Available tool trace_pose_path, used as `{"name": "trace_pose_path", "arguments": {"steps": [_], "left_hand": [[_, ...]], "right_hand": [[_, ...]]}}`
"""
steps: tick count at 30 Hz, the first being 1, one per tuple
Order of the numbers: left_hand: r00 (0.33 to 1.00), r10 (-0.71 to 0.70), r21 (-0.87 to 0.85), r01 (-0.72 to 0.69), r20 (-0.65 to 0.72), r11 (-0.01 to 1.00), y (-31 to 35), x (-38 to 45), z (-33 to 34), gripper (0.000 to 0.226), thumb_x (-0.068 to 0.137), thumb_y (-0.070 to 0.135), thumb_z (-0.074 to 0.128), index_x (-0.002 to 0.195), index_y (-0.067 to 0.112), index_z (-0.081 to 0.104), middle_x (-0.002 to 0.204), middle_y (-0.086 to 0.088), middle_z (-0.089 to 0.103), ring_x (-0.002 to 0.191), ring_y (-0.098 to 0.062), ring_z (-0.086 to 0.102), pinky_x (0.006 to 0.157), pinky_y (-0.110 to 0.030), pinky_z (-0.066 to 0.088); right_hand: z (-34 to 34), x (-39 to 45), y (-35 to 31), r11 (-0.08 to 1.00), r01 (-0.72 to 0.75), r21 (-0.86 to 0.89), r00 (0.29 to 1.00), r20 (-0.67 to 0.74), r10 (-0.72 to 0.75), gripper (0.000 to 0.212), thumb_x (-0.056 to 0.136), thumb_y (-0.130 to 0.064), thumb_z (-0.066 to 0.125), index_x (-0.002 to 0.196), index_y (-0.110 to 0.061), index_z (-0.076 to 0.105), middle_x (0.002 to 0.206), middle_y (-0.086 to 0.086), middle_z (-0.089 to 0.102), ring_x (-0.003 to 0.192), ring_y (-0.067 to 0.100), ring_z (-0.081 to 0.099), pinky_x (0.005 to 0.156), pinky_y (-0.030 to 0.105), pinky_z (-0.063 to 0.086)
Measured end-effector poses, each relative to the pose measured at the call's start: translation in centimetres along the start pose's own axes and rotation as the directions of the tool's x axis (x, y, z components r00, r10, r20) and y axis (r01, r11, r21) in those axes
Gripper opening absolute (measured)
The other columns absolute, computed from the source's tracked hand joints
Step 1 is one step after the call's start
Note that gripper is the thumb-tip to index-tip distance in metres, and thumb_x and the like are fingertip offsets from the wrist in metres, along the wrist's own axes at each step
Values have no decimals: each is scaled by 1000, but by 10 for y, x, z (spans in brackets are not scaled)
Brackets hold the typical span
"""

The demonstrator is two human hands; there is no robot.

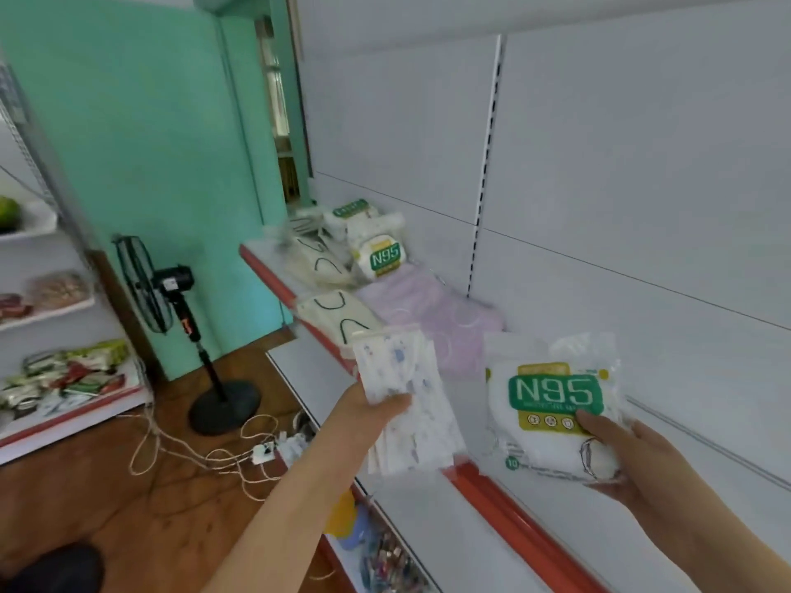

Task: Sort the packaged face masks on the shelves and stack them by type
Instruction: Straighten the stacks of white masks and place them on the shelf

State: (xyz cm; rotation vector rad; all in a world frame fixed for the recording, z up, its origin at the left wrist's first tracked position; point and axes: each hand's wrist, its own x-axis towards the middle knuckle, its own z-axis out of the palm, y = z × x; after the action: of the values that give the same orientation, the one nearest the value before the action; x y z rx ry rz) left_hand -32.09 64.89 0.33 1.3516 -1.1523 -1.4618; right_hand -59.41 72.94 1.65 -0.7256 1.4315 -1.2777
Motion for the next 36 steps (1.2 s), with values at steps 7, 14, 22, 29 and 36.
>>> {"name": "trace_pose_path", "arguments": {"steps": [7, 14, 22, 29, 36], "left_hand": [[990, 44, -55, -52, -133, 997, 50, 113, -56, 20, 99, 10, 57, 111, 24, 64, 99, 6, 71, 87, -13, 68, 64, -25, 53], [970, 12, -169, -55, -244, 984, 95, 210, -99, 25, 97, 6, 59, 118, 16, 67, 104, -6, 78, 95, -27, 74, 75, -37, 59], [924, 66, -229, -162, -376, 960, 137, 312, -183, 22, 98, 8, 60, 119, 13, 65, 107, -10, 76, 92, -29, 75, 73, -45, 63], [946, 140, -224, -211, -294, 952, 164, 423, -251, 27, 97, 5, 62, 122, 14, 66, 107, -3, 77, 92, -21, 76, 87, -45, 60], [983, 153, -160, -168, -103, 973, 194, 528, -311, 37, 97, 5, 60, 134, 9, 61, 121, -6, 73, 108, -28, 71, 100, -50, 54]], "right_hand": [[65, 86, -14, 999, 29, 16, 997, -79, -27, 23, 93, -7, 61, 114, -15, 67, 89, 7, 78, 86, 28, 69, 72, 37, 53], [145, 187, -55, 987, 140, 75, 986, 83, -146, 27, 95, -11, 59, 121, -18, 63, 108, 3, 76, 97, 26, 73, 84, 42, 54], [295, 307, -140, 833, 503, -231, 861, 49, -506, 40, 85, -39, 72, 117, -23, 57, 103, -7, 69, 95, 14, 66, 84, 38, 54], [368, 420, -213, 619, 605, -501, 759, 129, -638, 40, 94, -30, 65, 131, -22, 53, 114, -3, 66, 101, 17, 63, 86, 33, 50], [410, 463, -174, 88, 140, -986, 728, 42, -685, 45, 95, -36, 60, 133, -14, 51, 126, 7, 57, 113, 31, 55, 89, 39, 44]]}}
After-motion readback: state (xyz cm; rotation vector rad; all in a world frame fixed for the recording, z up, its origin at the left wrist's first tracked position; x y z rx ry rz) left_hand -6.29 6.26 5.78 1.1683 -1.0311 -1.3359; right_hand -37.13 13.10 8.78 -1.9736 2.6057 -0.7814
